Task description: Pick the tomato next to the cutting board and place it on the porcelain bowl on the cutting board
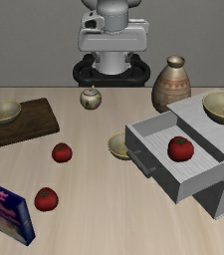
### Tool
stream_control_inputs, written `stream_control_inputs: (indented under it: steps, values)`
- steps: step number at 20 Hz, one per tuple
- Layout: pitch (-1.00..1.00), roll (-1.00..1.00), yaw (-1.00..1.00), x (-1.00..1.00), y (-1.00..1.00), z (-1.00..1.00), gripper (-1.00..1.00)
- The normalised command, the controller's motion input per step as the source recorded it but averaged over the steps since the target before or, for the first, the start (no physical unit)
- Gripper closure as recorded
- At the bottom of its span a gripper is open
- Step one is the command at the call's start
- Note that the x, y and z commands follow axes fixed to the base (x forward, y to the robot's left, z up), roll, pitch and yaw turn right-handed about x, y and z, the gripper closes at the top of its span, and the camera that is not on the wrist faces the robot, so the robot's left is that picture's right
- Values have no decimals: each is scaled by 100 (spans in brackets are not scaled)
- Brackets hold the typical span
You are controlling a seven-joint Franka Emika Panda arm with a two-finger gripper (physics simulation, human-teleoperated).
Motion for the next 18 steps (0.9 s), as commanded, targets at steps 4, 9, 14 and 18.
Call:
stream_control_inputs:
  steps: [4,9,14,18]
  values:
    - [0,0,0,0,-100,0,-100]
    - [0,0,0,0,-100,0,-100]
    - [0,0,0,60,-40,0,-100]
    - [0,0,0,100,0,0,-100]
